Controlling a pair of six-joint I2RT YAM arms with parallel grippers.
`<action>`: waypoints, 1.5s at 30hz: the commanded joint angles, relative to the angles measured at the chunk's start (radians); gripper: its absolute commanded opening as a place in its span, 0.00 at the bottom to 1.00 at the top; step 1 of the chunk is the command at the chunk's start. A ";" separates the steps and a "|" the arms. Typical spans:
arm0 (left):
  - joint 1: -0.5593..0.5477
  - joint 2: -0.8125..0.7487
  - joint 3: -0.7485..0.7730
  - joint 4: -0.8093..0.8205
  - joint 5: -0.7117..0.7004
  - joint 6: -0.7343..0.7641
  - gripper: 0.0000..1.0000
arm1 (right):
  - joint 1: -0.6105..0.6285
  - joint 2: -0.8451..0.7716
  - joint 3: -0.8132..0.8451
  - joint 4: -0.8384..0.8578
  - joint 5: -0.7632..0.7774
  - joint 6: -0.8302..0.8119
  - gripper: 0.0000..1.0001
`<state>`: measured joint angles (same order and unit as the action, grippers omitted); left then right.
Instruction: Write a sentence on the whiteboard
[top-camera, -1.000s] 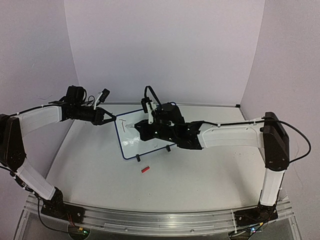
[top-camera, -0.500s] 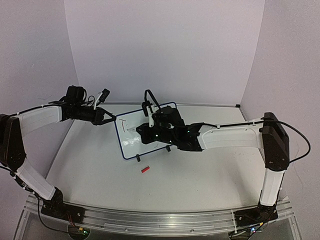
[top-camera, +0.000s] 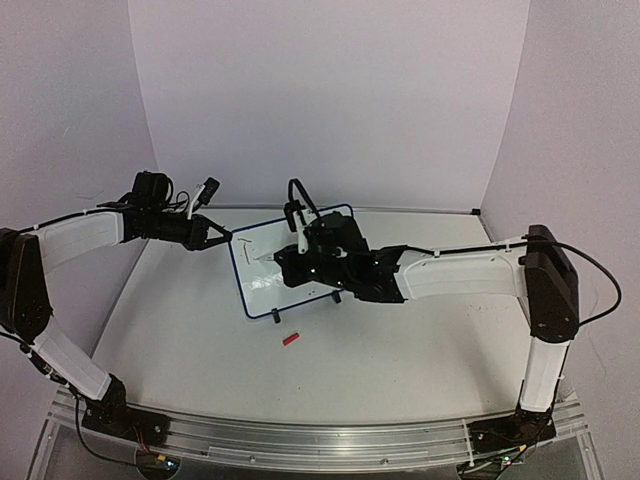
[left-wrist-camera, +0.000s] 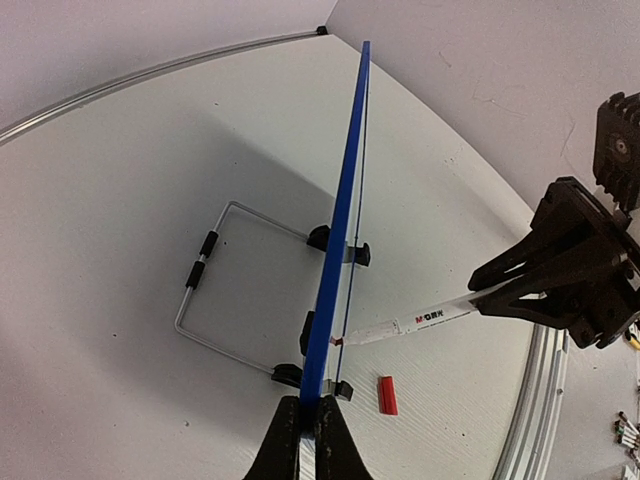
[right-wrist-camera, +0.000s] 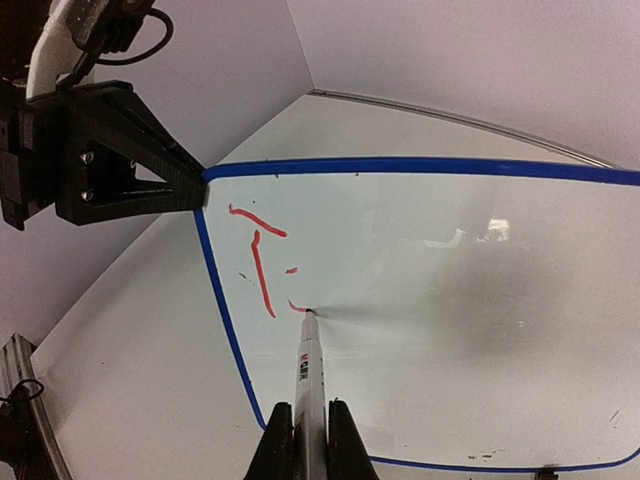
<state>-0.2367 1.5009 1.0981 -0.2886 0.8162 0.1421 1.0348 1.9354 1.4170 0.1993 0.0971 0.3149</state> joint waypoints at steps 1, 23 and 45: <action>0.001 -0.050 0.004 0.002 0.014 0.010 0.00 | -0.004 -0.030 0.056 0.000 0.049 -0.021 0.00; 0.002 -0.048 0.003 0.000 0.014 0.011 0.00 | -0.005 -0.007 0.076 0.032 -0.015 -0.022 0.00; 0.001 -0.047 0.006 0.001 0.012 0.012 0.00 | -0.005 0.011 0.029 0.020 -0.057 0.000 0.00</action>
<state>-0.2367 1.5005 1.0981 -0.2886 0.8169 0.1421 1.0325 1.9354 1.4509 0.1951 0.0425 0.3042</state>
